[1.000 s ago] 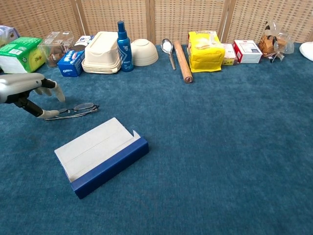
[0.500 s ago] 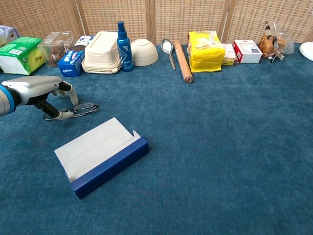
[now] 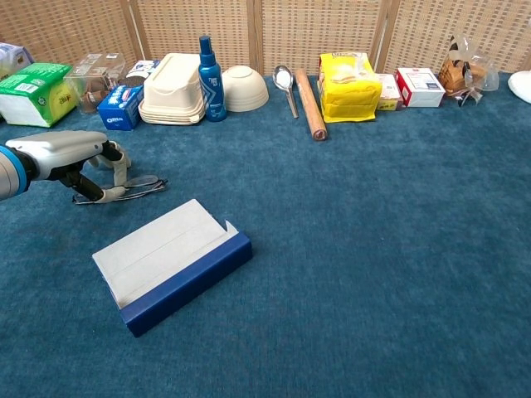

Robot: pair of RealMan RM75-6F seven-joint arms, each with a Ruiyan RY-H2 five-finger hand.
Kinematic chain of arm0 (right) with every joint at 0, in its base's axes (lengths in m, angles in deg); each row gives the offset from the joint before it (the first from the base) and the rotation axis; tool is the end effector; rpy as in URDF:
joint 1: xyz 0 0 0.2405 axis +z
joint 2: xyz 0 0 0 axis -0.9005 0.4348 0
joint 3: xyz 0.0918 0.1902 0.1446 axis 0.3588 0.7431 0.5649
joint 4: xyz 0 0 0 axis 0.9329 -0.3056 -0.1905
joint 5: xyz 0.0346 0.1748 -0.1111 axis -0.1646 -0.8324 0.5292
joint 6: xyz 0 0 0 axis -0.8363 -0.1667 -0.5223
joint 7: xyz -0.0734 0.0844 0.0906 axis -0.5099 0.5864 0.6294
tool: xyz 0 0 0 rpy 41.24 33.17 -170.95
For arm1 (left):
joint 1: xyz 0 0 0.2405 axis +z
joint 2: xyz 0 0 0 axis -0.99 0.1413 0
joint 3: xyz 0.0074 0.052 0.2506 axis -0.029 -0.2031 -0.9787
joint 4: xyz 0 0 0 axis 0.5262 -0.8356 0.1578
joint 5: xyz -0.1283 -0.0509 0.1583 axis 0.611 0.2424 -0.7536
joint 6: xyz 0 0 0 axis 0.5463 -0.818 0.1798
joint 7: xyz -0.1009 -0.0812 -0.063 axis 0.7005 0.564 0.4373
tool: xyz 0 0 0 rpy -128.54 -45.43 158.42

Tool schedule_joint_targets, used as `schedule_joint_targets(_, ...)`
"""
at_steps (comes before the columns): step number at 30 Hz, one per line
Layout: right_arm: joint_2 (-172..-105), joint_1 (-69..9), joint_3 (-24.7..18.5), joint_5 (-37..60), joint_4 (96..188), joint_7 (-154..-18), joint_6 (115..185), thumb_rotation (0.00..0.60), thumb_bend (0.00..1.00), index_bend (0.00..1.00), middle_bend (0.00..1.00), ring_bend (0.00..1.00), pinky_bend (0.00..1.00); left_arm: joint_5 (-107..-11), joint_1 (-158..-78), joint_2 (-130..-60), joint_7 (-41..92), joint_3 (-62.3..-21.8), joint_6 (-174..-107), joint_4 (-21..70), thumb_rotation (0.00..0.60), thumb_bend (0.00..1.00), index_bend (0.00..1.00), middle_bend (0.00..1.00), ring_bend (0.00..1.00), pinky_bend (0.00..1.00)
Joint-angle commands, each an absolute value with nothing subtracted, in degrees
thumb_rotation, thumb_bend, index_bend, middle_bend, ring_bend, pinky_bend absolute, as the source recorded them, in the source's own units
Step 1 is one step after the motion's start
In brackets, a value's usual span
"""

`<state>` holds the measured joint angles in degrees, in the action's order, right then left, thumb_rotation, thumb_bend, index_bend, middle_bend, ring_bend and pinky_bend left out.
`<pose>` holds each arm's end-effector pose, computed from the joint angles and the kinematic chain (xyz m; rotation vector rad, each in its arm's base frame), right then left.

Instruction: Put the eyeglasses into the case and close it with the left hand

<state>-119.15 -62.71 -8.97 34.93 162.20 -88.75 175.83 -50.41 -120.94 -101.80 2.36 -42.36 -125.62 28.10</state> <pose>-0.3080 -0.1674 0.1738 1.2892 -0.8590 0.9340 -0.2281 0.3449 -0.0236 -1.7716 -1.0809 -0.6146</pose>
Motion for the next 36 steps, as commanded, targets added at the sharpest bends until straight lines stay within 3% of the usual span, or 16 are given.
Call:
schedule_joint_targets(1,-119.2,-62.8,-8.8,34.9,162.3,-88.6,176.1,0.516,0.66,0.18,0.31,0.17,0.19,-50.3,-121.0,-101.7,2.3,-42.6,-125.5,28.2,0.449,0.43,0.53,0.24,0.21,0.21)
schedule_joint_targets(14,-118.7,-63.3,-8.5,34.7,163.0,-87.6,176.5,0.514,0.66,0.18,0.31,0.17,0.19,-49.5,-121.7,-101.0,1.1,-43.7,-125.4,28.6,0.466,0.54,0.58,0.25,0.22,0.21)
schedule_joint_targets(22,-118.7,-63.3,-8.3,34.7,163.0,-87.4,176.4,0.514,0.66,0.18,0.31,0.17,0.19,-50.7,-121.4,-99.9,2.2,-43.8,-126.4,29.7,0.508,0.56,0.62,0.28,0.22,0.21)
schedule_joint_targets(36,-118.9,-63.2,-8.2,35.0,162.8,-87.0,176.3,0.507,0.66,0.18,0.31,0.17,0.19,-56.7,-121.0,-96.1,4.2,-43.8,-129.2,37.5,0.505,0.56,0.62,0.28,0.23,0.21)
